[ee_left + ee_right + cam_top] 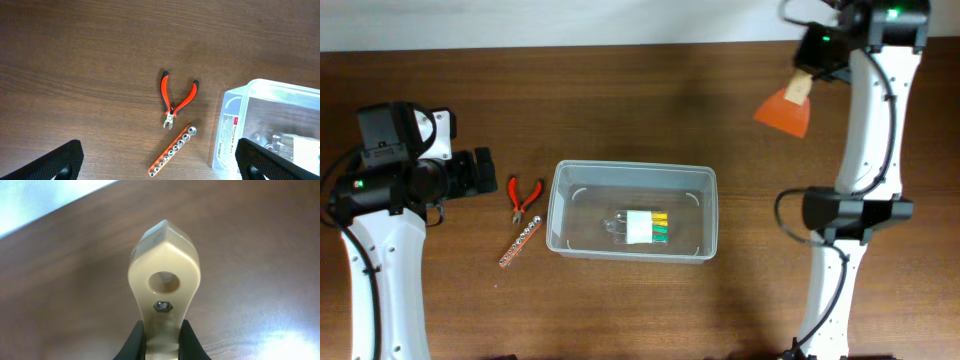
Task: Pack container
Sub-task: 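Lift the scraper with right gripper and carry it into the container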
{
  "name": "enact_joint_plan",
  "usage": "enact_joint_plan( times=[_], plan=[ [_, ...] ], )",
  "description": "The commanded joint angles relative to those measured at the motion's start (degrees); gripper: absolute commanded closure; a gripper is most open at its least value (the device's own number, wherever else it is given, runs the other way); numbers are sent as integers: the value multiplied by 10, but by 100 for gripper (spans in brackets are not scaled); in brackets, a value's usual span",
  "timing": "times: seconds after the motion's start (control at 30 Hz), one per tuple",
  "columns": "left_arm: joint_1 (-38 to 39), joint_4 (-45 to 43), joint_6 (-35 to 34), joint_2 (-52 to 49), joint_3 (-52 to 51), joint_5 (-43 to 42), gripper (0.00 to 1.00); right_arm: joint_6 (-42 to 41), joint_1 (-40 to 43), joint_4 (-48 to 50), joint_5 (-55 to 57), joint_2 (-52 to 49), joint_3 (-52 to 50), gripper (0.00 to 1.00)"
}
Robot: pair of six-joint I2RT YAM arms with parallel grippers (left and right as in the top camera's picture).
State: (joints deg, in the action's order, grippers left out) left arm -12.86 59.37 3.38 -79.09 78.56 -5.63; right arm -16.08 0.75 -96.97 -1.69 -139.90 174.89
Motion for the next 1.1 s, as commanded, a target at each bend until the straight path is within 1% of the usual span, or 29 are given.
enact_joint_plan(
  times=[0.0, 0.03, 0.2, 0.33, 0.43, 0.53, 0.63, 0.73, 0.83, 0.93, 1.07],
  plan=[
    [1, 1, -6, -3, 7, -4, 1, 120, -69, -4, -16, 49, 14, 96],
    [1, 2, -6, -3, 7, -4, 1, 129, -97, -4, -15, 56, 14, 96],
    [1, 12, -5, -3, 7, -4, 1, 159, -179, -4, -16, 82, 4, 96],
    [1, 16, -2, -3, 7, -4, 1, 158, -220, -4, -1, 118, -29, 96],
    [1, 16, 2, -3, 7, -4, 1, 150, -230, -4, 7, 157, -76, 96],
    [1, 15, 2, -3, 7, -4, 1, 139, -232, -4, 7, 209, -153, 96],
    [1, 15, 2, -3, 7, -4, 1, 146, -232, -4, 7, 265, -245, 96],
    [1, 15, 2, -3, 7, -4, 1, 193, -235, -4, 7, 312, -329, 96],
    [1, 15, 2, -3, 7, -4, 1, 256, -254, -4, 7, 337, -402, 96],
    [1, 15, 2, -3, 7, -4, 1, 321, -285, -1, 7, 335, -449, 96],
    [1, 15, 2, -3, 7, -4, 1, 442, -325, 56, 7, 333, -529, 96]
  ],
)
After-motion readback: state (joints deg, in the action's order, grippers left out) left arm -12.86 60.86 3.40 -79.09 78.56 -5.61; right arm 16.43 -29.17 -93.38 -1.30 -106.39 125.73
